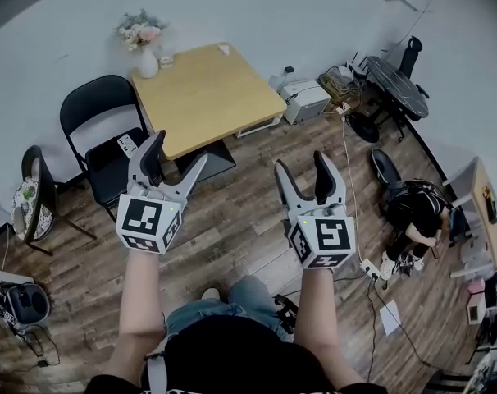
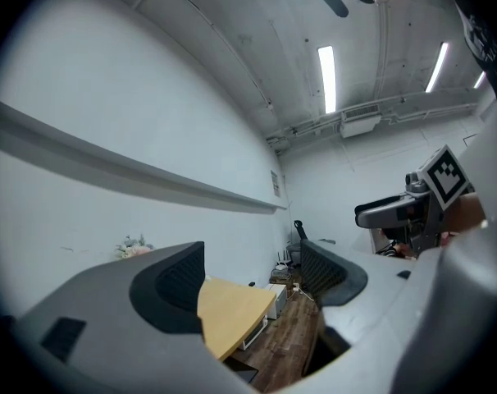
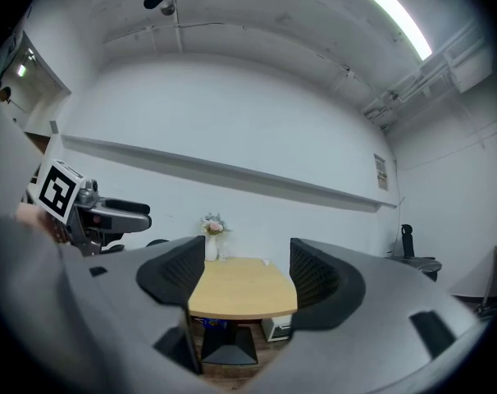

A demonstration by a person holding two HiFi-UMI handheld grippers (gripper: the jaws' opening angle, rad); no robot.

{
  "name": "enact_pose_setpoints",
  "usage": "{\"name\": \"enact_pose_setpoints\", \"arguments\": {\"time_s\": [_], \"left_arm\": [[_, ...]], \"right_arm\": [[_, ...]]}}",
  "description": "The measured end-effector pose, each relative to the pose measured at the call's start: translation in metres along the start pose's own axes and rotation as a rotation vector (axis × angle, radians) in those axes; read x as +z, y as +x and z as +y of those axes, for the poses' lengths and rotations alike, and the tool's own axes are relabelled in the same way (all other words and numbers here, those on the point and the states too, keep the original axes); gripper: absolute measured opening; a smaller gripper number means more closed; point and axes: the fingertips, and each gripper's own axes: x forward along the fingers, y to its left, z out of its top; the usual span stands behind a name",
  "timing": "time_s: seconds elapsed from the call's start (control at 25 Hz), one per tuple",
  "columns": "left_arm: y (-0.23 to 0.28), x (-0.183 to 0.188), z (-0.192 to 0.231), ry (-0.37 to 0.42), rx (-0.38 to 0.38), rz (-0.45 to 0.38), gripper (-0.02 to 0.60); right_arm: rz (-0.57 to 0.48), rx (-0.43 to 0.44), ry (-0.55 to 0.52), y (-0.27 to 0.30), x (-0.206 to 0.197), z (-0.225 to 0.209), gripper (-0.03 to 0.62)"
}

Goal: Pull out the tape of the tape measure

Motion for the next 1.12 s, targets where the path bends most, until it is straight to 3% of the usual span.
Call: {"name": "enact_pose_setpoints", "arguments": {"time_s": [0.4, 0.6, 0.8, 1.12], "left_arm": [[0.074, -0.027, 0.047, -0.077, 0.105, -0.003, 0.350], [0.138, -0.045, 0.068, -0.087, 0.140, 0.008, 0.350], [0.223, -0.050, 0.085, -0.068, 0.184, 0.017, 0.350], [0.336, -0.052, 0.120, -0.054, 0.271, 0.013, 0.347]], "right_arm": [[-0.008, 0.024, 0.005, 0.093, -0.011, -0.038, 0.334], [0.013, 0.097, -0.030, 0.160, -0.030, -0.065, 0.333], [0.037, 0.160, 0.033, 0.237, -0.038, -0.123, 0.333], [0.063, 0.206, 0.039, 0.356, -0.046, -0.207, 0.333]]}}
